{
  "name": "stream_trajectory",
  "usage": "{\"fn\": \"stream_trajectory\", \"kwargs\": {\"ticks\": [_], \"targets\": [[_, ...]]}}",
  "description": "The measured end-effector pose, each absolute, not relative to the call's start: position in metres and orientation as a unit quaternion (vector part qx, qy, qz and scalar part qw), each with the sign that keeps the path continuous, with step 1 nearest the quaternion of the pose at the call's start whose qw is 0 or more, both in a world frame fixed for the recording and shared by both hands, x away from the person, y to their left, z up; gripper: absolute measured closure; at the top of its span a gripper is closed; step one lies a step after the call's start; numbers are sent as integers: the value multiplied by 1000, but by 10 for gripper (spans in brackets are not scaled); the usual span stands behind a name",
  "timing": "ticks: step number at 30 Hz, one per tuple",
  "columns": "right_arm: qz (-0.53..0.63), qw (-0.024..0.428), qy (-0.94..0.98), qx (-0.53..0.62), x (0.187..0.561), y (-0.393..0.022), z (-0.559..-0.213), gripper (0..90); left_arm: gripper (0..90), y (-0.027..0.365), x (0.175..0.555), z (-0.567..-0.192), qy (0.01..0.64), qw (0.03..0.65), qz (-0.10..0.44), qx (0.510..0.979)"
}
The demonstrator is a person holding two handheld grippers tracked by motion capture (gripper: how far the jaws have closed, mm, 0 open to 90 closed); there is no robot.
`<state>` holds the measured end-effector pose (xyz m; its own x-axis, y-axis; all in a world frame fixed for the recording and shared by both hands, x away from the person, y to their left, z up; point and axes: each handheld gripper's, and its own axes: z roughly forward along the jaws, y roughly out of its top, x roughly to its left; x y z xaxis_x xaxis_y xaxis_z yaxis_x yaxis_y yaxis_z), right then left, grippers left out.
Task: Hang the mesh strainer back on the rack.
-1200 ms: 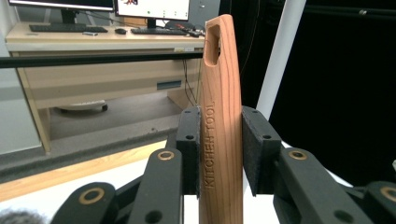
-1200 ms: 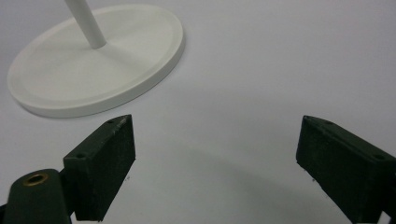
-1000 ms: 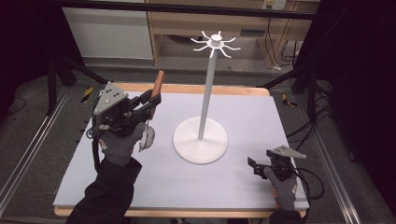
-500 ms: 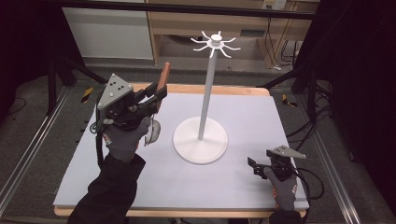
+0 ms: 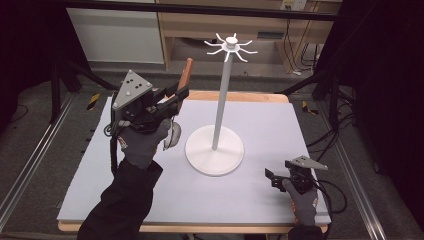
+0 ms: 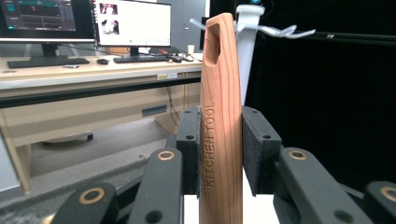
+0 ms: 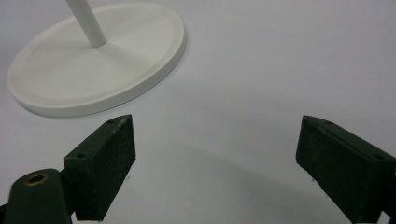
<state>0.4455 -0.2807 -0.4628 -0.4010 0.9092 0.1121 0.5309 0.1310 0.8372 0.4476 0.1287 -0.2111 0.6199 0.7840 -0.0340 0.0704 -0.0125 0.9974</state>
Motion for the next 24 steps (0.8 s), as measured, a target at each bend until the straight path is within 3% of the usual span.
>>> {"fn": "stream_trajectory", "kwargs": {"ticks": [24], "targets": [[430,219,719,501,446,-281,-463,123,701,103,467,-195,322,617,292,656]]}}
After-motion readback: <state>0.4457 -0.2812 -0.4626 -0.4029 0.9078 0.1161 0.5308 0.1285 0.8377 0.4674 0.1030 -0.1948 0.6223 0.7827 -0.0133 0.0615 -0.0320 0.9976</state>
